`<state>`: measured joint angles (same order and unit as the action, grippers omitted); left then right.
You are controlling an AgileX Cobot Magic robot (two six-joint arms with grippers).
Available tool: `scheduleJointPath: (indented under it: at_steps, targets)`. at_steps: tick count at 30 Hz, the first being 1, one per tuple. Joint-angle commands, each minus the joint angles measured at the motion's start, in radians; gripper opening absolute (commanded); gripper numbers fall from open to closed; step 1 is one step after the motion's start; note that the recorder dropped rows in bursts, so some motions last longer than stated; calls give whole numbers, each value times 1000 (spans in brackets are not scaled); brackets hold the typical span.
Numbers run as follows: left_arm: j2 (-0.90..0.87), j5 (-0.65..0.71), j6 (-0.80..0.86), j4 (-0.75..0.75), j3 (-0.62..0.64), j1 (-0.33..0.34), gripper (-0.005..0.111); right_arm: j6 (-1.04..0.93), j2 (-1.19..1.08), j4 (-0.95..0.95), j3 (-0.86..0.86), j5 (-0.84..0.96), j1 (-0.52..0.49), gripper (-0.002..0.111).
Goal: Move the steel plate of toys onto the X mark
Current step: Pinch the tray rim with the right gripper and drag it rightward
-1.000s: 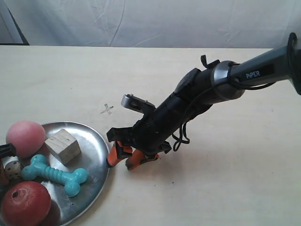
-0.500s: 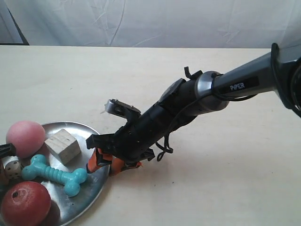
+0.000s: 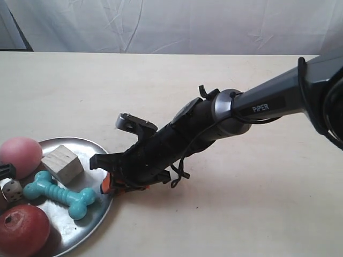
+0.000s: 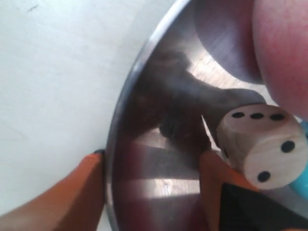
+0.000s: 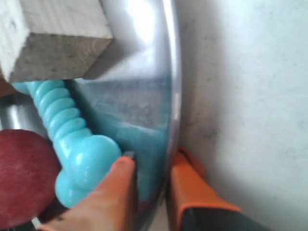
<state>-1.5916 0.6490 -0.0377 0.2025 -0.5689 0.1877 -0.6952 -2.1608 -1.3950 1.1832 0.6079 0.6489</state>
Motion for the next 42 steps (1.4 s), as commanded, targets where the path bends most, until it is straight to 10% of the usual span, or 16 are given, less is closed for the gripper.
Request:
scheduleJointPath:
  at_steps: [1,9,42]
  targets:
    - [-2,-3,4,35,4,1,43,-8,-11,-30,-1,-11,10,0]
    - [-2,-24,22,59,4,1,0,-8,-11,-75,-1,47,10,0]
    - [45,292,153,183,-184,-68,0,-14,33,-139,-1,285,-73,-1]
